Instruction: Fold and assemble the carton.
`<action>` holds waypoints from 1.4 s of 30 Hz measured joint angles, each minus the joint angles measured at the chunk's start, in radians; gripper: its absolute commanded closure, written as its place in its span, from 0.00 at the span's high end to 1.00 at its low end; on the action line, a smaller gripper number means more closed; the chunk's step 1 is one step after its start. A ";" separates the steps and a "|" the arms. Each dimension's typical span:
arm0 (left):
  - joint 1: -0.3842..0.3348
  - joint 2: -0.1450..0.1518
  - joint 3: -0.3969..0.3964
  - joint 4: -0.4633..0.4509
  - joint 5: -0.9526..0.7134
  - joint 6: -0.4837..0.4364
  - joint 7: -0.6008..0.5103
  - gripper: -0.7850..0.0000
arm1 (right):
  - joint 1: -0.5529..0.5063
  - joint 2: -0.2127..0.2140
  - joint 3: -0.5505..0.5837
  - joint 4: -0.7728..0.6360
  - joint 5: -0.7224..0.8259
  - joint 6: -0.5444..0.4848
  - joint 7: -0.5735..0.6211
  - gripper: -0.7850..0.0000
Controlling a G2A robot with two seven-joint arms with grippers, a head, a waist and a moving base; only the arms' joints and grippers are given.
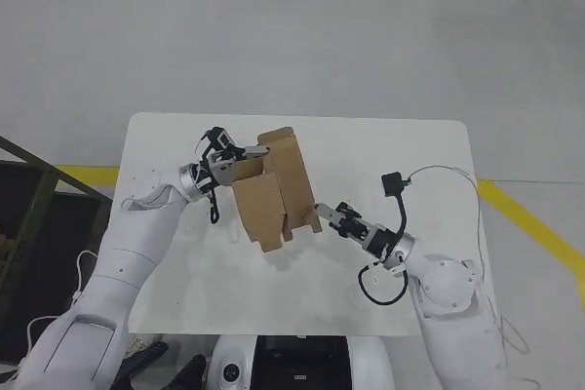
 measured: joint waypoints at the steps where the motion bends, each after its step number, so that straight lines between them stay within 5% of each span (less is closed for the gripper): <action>1: -0.004 -0.003 0.010 0.004 -0.001 0.000 -0.005 0.00 | 0.003 0.001 -0.005 0.006 0.006 -0.003 -0.005 0.67; 4: -0.014 -0.013 0.042 0.017 0.002 -0.003 -0.023 0.00 | 0.014 0.003 -0.023 0.023 0.019 -0.010 -0.014 0.65; 6: -0.020 -0.018 0.059 0.026 0.006 -0.007 -0.032 0.00 | 0.021 0.005 -0.034 0.030 0.031 -0.011 -0.015 0.50; 14: -0.044 -0.033 0.083 0.065 -0.019 -0.012 -0.054 0.00 | 0.030 0.015 -0.056 0.050 0.074 0.000 -0.011 0.32; 17: -0.054 -0.035 0.085 0.082 -0.009 -0.019 -0.063 0.02 | 0.029 0.018 -0.059 0.055 0.102 -0.003 -0.014 0.17; 18: -0.057 -0.036 0.085 0.089 -0.007 -0.021 -0.066 0.18 | 0.030 0.020 -0.061 0.057 0.110 -0.004 -0.012 0.14; 19: -0.059 -0.036 0.085 0.094 -0.005 -0.023 -0.069 0.44 | 0.031 0.021 -0.062 0.059 0.116 -0.004 -0.011 0.11; 20: -0.061 -0.037 0.084 0.098 -0.004 -0.025 -0.072 1.00 | 0.031 0.022 -0.063 0.061 0.122 -0.004 -0.009 0.04; 34: -0.084 -0.033 0.030 0.169 -0.025 -0.068 -0.088 1.00 | 0.041 0.037 -0.059 0.080 0.246 0.019 -0.058 0.00; 42: -0.040 -0.008 -0.018 0.144 0.022 -0.010 -0.127 1.00 | 0.013 0.049 -0.031 0.027 0.222 0.053 -0.126 0.00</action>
